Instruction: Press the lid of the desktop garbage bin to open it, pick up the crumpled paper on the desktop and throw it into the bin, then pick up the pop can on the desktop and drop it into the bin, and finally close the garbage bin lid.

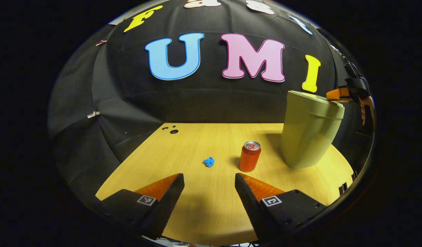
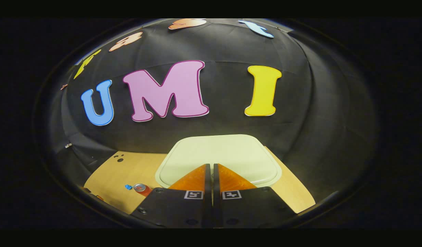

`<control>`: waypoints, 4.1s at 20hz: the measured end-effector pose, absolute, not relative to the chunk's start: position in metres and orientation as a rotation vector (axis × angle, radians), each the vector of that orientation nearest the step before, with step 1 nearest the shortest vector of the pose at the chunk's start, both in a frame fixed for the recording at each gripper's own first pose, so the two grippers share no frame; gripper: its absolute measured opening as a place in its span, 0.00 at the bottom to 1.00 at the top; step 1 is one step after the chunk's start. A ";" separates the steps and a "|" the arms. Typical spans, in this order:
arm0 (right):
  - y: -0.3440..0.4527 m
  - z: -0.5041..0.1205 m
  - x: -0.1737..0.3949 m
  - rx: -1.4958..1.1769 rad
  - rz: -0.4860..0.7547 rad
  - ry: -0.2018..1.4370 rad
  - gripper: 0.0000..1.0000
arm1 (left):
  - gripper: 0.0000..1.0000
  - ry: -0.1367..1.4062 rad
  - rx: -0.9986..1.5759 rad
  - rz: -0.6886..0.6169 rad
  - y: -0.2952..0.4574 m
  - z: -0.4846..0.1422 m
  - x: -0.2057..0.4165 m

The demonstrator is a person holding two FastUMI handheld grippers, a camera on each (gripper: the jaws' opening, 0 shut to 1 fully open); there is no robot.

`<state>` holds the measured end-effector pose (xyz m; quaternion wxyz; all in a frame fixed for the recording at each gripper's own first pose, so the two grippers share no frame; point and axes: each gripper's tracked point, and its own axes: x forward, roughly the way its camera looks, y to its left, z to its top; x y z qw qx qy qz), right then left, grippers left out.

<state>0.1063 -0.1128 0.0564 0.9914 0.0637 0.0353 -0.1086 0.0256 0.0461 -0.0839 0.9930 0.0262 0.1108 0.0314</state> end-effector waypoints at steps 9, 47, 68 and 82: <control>-0.111 0.064 0.105 0.016 -0.226 0.038 0.01 | 0.96 0.236 0.024 0.040 0.035 -0.086 0.032; -0.066 -0.033 0.012 0.111 -0.186 0.210 0.99 | 0.95 0.249 0.042 -0.026 0.073 -0.113 0.159; -0.087 -0.094 -0.007 0.124 -0.187 0.407 0.99 | 0.95 0.461 0.028 0.032 0.067 -0.210 0.276; -0.077 -0.104 -0.014 0.124 -0.155 0.429 0.99 | 0.33 0.417 0.025 -0.015 0.069 -0.199 0.278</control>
